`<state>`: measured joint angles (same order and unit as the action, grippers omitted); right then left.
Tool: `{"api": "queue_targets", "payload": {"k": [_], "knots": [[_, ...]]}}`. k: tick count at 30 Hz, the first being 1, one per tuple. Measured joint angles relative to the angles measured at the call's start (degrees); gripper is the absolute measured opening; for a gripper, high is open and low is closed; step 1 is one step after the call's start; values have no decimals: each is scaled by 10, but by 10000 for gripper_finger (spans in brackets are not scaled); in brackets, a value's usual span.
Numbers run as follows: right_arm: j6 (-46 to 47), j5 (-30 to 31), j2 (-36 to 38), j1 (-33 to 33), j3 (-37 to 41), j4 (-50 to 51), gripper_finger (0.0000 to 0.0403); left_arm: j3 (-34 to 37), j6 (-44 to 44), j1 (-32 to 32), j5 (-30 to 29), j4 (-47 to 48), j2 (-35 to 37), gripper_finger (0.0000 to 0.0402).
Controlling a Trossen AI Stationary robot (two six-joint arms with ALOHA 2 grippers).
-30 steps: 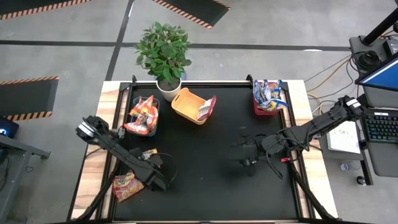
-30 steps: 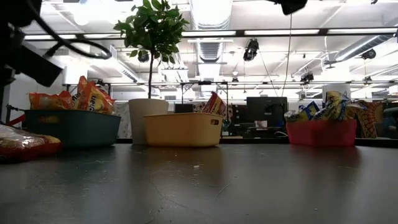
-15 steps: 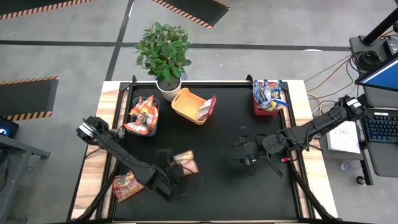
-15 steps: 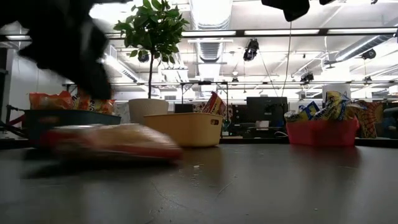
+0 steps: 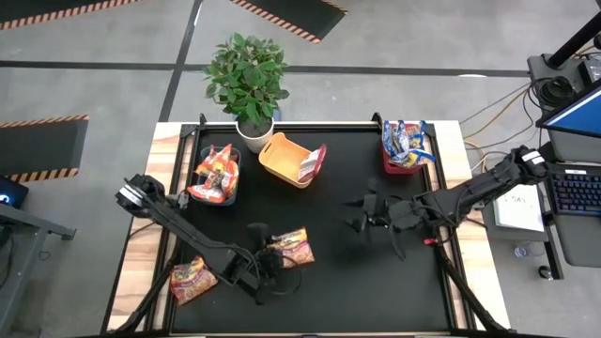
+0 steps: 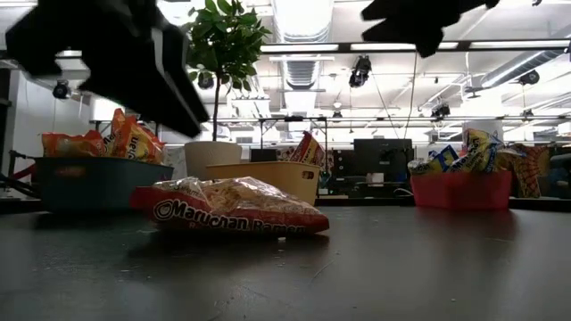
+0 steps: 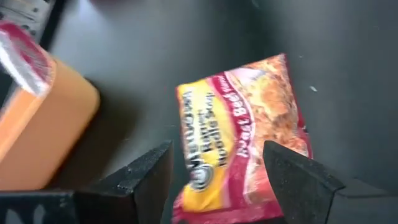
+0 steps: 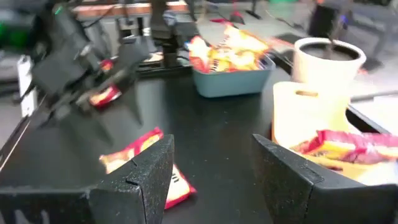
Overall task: Sort Maruchan noodles
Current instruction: Put the right red noodle pack into the yellow bin
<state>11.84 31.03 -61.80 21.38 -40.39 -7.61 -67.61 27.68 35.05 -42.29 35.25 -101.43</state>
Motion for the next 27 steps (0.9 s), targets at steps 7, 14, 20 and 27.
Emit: {"api": "queue_targets", "payload": {"k": [7, 14, 20, 27], "knots": [[42, -83, -44, -74, -25, -1, 201, 86, -2, 0, 41, -167, 4, 232], [73, -236, -83, -147, -95, 27, 201, 142, 32, 0, 57, -268, 4, 232], [147, -296, -129, -183, -191, 198, 201, 157, 65, 1, 74, -289, 4, 232], [253, -330, -215, -124, -215, 352, 201, 157, 64, 3, 74, -289, 3, 232]]}}
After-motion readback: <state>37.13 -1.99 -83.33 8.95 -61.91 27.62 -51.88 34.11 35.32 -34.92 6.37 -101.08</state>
